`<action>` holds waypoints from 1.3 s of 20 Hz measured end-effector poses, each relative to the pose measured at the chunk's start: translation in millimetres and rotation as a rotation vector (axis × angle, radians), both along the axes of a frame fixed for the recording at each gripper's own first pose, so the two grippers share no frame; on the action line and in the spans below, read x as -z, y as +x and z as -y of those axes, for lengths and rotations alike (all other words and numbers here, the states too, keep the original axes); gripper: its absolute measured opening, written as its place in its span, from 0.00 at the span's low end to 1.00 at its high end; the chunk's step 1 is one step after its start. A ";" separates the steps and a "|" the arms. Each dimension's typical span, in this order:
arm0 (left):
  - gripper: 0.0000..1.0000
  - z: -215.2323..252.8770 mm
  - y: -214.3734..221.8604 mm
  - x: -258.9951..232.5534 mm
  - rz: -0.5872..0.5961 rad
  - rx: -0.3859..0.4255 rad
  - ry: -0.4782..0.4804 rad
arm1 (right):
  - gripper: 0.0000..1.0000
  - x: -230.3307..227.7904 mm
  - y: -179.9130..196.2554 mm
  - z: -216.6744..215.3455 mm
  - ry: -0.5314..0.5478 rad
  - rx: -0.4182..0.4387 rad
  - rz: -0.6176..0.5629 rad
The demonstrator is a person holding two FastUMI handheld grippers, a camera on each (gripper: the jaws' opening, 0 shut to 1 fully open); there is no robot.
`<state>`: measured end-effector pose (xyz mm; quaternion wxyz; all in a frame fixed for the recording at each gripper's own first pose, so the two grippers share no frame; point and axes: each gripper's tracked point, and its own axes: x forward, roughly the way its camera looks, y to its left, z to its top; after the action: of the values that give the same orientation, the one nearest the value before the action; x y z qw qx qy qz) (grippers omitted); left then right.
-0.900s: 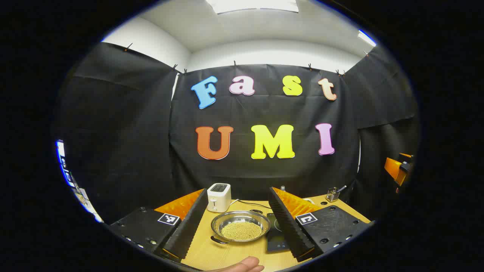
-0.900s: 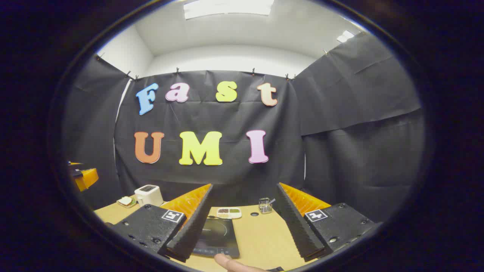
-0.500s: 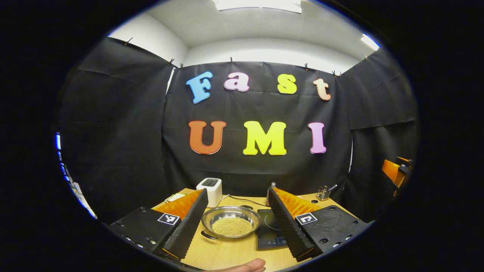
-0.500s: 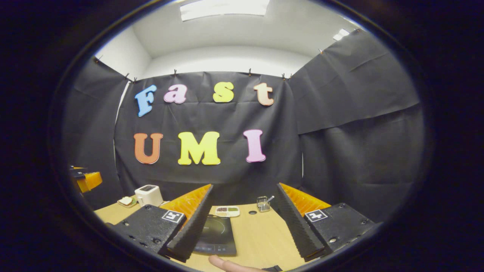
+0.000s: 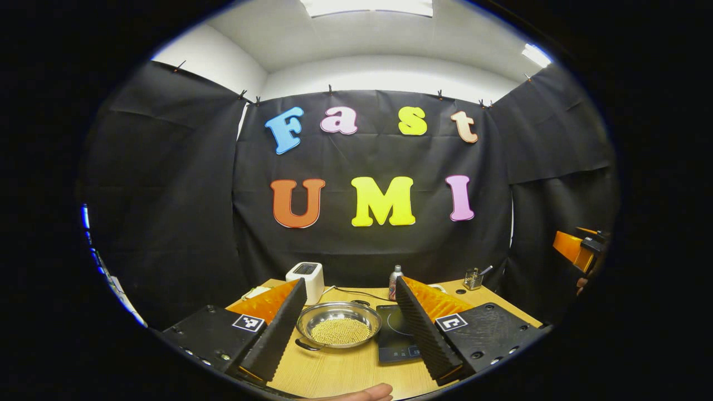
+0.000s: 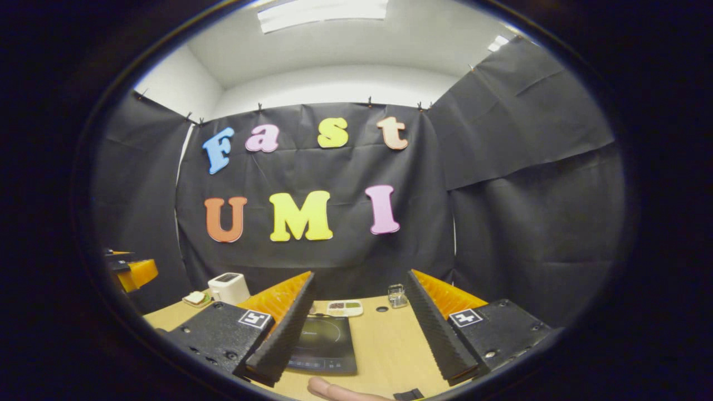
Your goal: First push the handle of the pot to place it horizontally, then grasp the pot with both hands and set it on the induction cooktop.
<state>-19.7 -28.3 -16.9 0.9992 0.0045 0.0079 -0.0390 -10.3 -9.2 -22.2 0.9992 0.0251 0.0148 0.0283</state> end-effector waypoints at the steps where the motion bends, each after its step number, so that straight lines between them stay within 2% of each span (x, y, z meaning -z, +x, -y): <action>1: 0.96 -0.4 -0.1 0.6 0.000 -0.002 0.007 | 0.97 0.0 -0.3 -1.0 -0.010 -0.005 0.000; 3: 0.95 -3.5 2.4 4.0 -0.002 -0.009 0.008 | 0.97 -2.1 -1.4 -3.0 -0.020 -0.007 0.009; 7: 0.95 -5.4 9.7 20.2 -0.062 0.004 -0.055 | 0.97 -4.4 -4.3 -10.5 -0.016 -0.027 0.027; 10: 0.96 -14.2 16.9 25.8 -0.066 -0.018 -0.053 | 0.96 -3.1 -4.7 -12.9 -0.032 -0.028 0.032; 12: 0.88 -2.8 18.4 39.0 -0.108 0.022 -0.034 | 0.96 2.0 -3.6 -17.1 -0.047 -0.033 0.024; 13: 0.67 1.8 17.4 47.8 -0.134 0.052 -0.024 | 0.96 3.3 -2.7 -18.8 -0.051 -0.034 0.021; 14: 0.75 10.7 18.0 52.7 -0.151 0.092 -0.020 | 0.97 5.1 -2.5 -20.8 -0.054 -0.038 0.017; 15: 0.51 17.1 18.0 57.6 -0.168 0.123 -0.020 | 0.97 6.8 -2.1 -22.4 -0.055 -0.040 0.012; 16: 0.50 18.3 18.0 63.0 -0.182 0.131 -0.012 | 0.97 10.3 -1.2 -23.2 -0.058 -0.041 0.007; 17: 0.24 14.5 19.8 68.2 -0.190 0.123 0.005 | 0.97 11.7 -0.1 -23.5 -0.060 -0.041 0.003; 18: 0.29 7.9 21.1 73.1 -0.199 0.101 0.028 | 0.97 14.2 1.3 -23.4 -0.062 -0.038 -0.001; 19: 0.20 3.8 25.2 79.5 -0.203 0.088 0.053 | 0.97 16.0 2.1 -23.0 -0.064 -0.035 -0.005; 21: 0.17 3.5 32.0 91.6 -0.223 0.079 0.058 | 0.97 19.8 4.8 -25.1 -0.065 -0.033 -0.010; 22: 0.00 5.7 33.6 101.9 -0.249 0.093 0.042 | 0.97 21.6 5.3 -25.0 -0.064 -0.033 -0.012; 23: 0.05 3.8 39.4 115.6 -0.283 0.097 0.040 | 0.97 22.6 6.1 -25.5 -0.061 -0.034 -0.014; 26: 0.00 -19.0 54.6 151.6 -0.367 0.041 0.071 | 0.97 34.2 10.8 -28.8 -0.067 -0.040 -0.032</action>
<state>34.9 -9.3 -168.4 0.9792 0.0326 0.1912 -0.0592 0.5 19.7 -56.4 0.9983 -0.0080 0.0321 0.0474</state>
